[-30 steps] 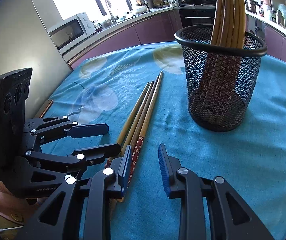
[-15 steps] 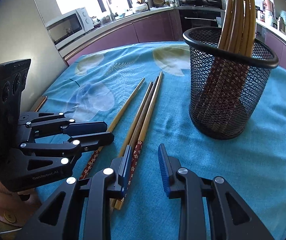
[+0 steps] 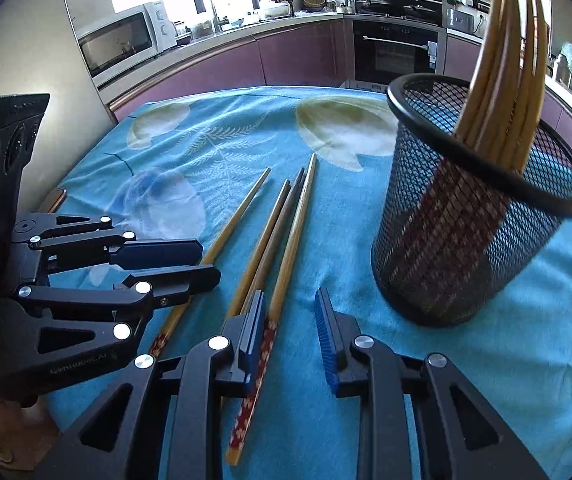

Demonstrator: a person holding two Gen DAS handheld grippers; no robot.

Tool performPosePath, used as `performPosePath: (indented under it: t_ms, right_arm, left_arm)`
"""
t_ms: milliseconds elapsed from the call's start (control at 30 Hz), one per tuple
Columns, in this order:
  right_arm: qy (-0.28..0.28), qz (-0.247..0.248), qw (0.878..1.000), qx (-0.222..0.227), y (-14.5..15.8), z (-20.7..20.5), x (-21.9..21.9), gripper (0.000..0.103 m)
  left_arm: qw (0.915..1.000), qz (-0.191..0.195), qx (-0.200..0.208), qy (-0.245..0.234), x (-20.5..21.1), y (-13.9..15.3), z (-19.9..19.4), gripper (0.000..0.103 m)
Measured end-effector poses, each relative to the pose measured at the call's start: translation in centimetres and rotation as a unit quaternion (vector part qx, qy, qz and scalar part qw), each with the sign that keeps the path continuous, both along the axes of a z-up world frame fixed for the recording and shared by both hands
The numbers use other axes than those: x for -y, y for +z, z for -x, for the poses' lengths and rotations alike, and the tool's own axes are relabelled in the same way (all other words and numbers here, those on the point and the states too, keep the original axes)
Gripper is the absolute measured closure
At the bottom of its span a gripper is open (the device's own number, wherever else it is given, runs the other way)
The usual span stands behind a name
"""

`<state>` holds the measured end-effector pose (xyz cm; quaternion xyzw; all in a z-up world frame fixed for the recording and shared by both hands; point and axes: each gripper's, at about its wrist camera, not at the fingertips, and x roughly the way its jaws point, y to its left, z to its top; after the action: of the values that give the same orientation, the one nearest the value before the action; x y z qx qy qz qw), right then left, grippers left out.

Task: Organize utensils
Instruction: 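Close the left gripper on a chopstick while the right gripper grasps another chopstick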

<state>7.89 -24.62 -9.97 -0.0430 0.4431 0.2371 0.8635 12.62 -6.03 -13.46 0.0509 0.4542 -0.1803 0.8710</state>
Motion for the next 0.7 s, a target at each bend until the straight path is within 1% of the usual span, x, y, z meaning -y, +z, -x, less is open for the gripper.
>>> performPosePath:
  t_ms: [167,333,367,400,433,533,633,700]
  right_arm:
    - [-0.007,-0.001,1.0,0.005,-0.1,-1.1,-0.3,0.084]
    - [-0.014,-0.014,1.0,0.0,-0.2,-1.3,0.0,0.092]
    - [-0.015,-0.019,1.0,-0.003,-0.2,-1.3,0.3,0.096]
    - [-0.019,-0.028,0.999,-0.007,-0.2,-1.3,0.6,0.097]
    - [-0.022,-0.034,0.999,-0.01,-0.2,-1.3,0.8,0.097]
    - [-0.03,-0.051,0.998,-0.015,-0.2,-1.2,1.5,0.098]
    - [-0.032,-0.065,0.997,-0.007,0.4,-0.7,2.0,0.098]
    - [-0.022,-0.074,0.997,0.001,1.0,0.0,2.2,0.098]
  left_arm:
    - [1.0,-0.002,0.001,0.003,0.1,0.0,-0.9,0.087]
    - [0.9999,0.005,0.002,0.014,0.1,0.0,-1.0,0.089]
    - [0.9998,0.007,0.002,0.018,0.0,0.0,-1.0,0.089]
    - [0.9997,0.009,0.002,0.021,-0.1,0.0,-1.0,0.091]
    - [0.9996,0.012,0.001,0.024,-0.2,0.0,-1.0,0.093]
    - [0.9992,0.023,0.0,0.034,-0.4,0.0,-0.8,0.094]
    - [0.9985,0.032,0.002,0.044,-0.8,0.2,-0.5,0.095]
    - [0.9984,0.038,0.005,0.041,-1.0,0.6,0.0,0.095]
